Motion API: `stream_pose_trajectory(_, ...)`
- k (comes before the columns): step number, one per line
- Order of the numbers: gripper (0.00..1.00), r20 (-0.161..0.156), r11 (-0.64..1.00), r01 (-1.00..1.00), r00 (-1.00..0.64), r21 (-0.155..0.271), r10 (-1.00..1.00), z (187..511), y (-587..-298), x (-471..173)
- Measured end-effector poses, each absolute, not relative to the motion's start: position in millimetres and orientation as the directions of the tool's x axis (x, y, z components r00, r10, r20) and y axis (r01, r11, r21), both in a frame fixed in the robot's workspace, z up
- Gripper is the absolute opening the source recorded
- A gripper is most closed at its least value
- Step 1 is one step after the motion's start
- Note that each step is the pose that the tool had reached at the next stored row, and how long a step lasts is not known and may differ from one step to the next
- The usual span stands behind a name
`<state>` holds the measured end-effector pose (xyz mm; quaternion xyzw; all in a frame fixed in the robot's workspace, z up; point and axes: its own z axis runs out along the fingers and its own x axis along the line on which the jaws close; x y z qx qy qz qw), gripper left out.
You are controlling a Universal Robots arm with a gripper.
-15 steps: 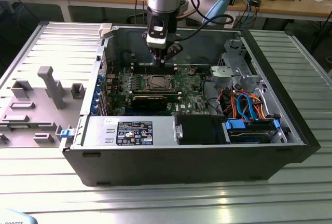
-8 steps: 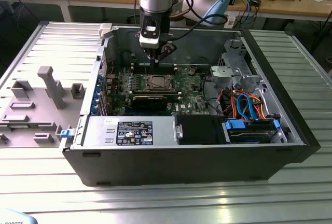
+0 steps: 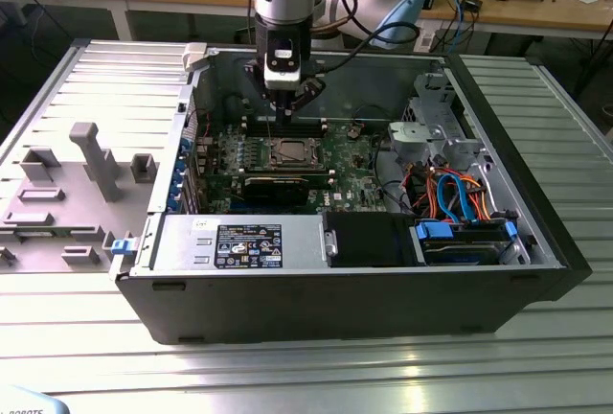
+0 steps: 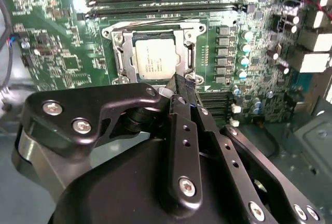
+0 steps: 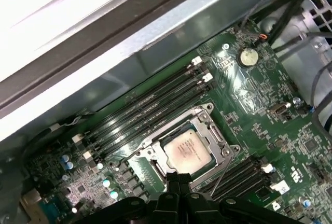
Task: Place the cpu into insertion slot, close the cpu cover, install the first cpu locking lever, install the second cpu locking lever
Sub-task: 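Install the first cpu locking lever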
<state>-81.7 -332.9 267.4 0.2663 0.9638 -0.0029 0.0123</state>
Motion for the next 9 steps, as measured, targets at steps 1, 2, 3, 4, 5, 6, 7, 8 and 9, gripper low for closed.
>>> stream_pose_trajectory(1, 0.11, -0.025, 0.868, 0.497, -0.867, 0.001, 0.497, 267.4, -332.9, -81.7)
stream_pose_trajectory(2, 0.11, -0.025, 0.874, 0.486, -0.874, 0.001, 0.486, 267.3, -332.9, -81.7)
stream_pose_trajectory(3, 0.11, -0.025, 0.881, 0.473, -0.881, 0.001, 0.472, 267.2, -332.9, -81.7)
stream_pose_trajectory(4, 0.11, -0.025, 0.886, 0.463, -0.886, 0.001, 0.463, 267.2, -332.9, -81.7)
stream_pose_trajectory(5, 0.11, -0.025, 0.893, 0.451, -0.892, 0.001, 0.451, 267.2, -332.9, -81.9)
stream_pose_trajectory(6, 0.11, -0.025, 0.896, 0.444, -0.896, 0.001, 0.444, 267.1, -332.9, -82.0)
stream_pose_trajectory(7, 0.11, -0.025, 0.901, 0.434, -0.9, 0.001, 0.434, 267.1, -332.9, -82.1)
stream_pose_trajectory(8, 0.11, -0.025, 0.911, 0.412, -0.911, 0.001, 0.412, 267.0, -332.9, -82.2)
stream_pose_trajectory(9, 0.11, -0.025, 0.916, 0.4, -0.916, 0.001, 0.4, 266.9, -332.9, -82.3)
